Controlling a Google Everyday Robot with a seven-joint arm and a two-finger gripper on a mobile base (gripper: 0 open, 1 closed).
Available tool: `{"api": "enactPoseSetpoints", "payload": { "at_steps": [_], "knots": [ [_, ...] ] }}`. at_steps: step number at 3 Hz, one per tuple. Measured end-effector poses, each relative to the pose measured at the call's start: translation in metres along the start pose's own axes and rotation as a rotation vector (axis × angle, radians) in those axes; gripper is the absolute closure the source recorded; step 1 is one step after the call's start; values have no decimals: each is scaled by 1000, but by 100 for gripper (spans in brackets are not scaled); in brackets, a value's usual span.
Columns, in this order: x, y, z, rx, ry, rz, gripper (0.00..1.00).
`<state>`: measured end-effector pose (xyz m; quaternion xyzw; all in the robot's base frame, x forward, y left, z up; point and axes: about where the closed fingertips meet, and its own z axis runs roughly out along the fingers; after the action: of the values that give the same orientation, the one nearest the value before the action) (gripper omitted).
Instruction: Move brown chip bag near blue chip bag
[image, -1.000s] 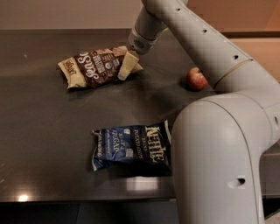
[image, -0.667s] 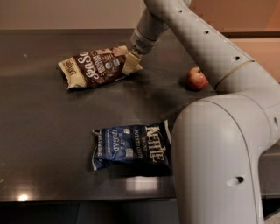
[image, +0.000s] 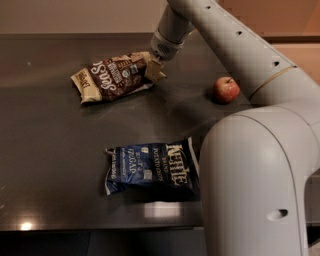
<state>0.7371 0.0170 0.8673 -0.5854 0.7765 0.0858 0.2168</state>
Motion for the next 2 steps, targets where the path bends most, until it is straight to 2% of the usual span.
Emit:
{"api": "enactPoseSetpoints", "payload": {
  "at_steps": [1,2],
  "knots": [
    [0,32,-23,-42,17,-60,100],
    [4,77,-51,-98,30,-114,100]
  ]
}}
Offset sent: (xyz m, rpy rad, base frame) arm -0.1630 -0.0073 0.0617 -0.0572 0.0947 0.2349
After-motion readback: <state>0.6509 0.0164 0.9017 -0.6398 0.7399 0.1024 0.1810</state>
